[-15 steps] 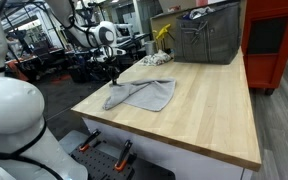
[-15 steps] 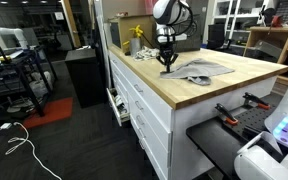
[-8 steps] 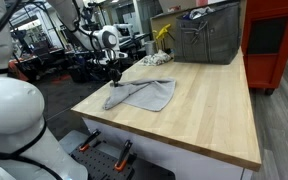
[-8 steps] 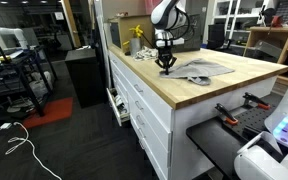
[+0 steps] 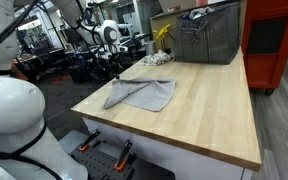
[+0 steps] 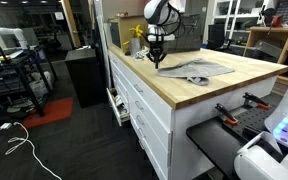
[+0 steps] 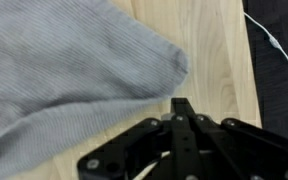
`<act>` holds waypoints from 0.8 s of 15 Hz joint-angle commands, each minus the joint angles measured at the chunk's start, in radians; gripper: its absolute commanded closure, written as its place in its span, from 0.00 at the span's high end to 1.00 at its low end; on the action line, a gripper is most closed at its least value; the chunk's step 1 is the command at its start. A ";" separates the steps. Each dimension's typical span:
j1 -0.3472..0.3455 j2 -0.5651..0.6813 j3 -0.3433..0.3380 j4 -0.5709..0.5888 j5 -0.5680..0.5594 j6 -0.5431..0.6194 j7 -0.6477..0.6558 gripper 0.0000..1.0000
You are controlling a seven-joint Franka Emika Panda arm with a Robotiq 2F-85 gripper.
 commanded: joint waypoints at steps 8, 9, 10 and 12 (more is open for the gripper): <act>0.011 -0.043 -0.046 -0.034 -0.008 -0.030 -0.009 0.00; 0.006 -0.055 -0.053 -0.070 -0.013 -0.039 -0.014 0.00; -0.002 -0.069 -0.057 -0.098 -0.011 -0.051 -0.029 0.00; -0.024 -0.104 -0.060 -0.164 0.000 -0.058 -0.068 0.00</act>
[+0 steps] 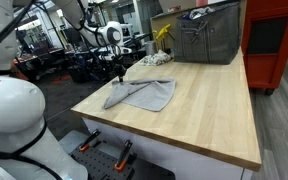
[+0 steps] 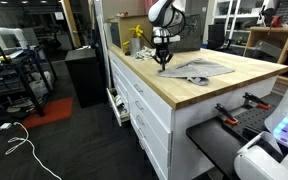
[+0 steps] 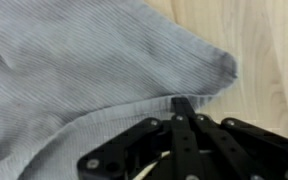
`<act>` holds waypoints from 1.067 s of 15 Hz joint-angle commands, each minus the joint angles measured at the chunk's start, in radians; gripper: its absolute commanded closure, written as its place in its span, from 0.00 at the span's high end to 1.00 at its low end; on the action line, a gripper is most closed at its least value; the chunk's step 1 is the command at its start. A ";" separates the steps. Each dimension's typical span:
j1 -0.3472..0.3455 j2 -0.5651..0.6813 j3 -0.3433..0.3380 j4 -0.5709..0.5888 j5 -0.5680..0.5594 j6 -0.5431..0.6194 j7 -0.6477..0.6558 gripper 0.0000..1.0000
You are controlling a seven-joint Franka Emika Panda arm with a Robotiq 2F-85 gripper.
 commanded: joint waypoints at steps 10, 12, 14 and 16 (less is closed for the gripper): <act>-0.030 -0.105 0.012 -0.146 -0.004 0.031 -0.048 0.00; -0.015 -0.061 0.017 -0.115 -0.012 0.018 -0.035 0.00; -0.002 -0.018 0.021 -0.084 -0.009 0.020 -0.024 0.00; 0.015 0.018 0.017 -0.041 -0.017 0.028 0.002 0.00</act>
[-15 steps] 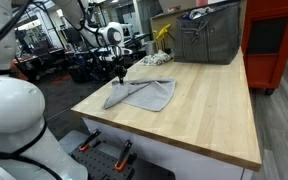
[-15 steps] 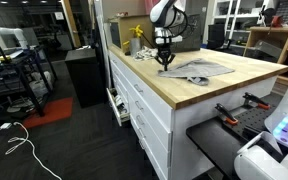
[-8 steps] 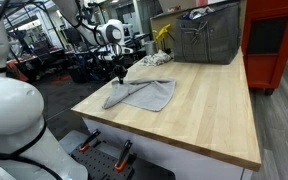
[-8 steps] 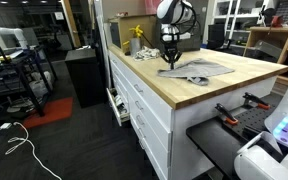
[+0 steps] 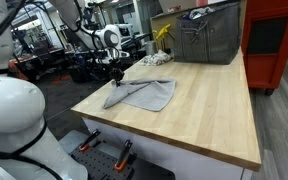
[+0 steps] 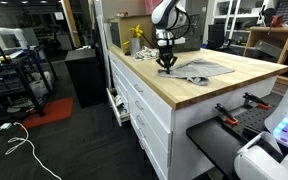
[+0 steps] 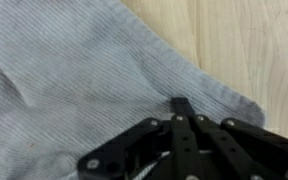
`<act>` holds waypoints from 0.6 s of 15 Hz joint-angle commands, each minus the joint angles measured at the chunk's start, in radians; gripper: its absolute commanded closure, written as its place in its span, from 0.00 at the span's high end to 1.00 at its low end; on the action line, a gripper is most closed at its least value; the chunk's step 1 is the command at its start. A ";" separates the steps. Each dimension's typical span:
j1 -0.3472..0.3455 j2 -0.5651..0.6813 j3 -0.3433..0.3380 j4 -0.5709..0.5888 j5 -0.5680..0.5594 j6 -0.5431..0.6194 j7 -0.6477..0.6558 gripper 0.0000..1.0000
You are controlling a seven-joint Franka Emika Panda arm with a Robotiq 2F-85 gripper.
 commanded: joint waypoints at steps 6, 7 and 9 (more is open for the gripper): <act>0.045 0.142 -0.010 0.196 -0.013 0.025 0.093 0.00; 0.049 0.154 -0.013 0.216 -0.014 0.026 0.099 0.00; 0.056 0.179 -0.017 0.257 -0.017 0.025 0.113 0.00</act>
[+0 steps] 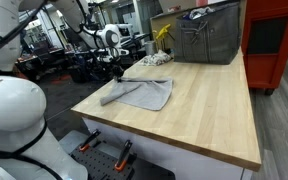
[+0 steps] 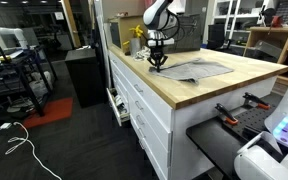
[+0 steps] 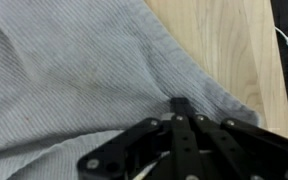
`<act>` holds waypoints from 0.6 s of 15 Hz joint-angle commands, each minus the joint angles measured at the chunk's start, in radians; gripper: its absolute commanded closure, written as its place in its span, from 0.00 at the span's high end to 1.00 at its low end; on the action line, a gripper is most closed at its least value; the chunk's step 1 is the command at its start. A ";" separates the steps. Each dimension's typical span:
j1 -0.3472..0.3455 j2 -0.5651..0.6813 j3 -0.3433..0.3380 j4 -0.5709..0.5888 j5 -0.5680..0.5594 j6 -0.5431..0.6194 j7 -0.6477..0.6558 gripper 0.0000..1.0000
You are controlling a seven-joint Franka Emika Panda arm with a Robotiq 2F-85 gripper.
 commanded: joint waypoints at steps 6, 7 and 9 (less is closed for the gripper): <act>0.050 0.160 -0.033 0.235 -0.035 0.016 0.086 0.00; 0.056 0.176 -0.040 0.264 -0.042 0.018 0.098 0.00; 0.067 0.204 -0.053 0.314 -0.062 0.024 0.125 0.00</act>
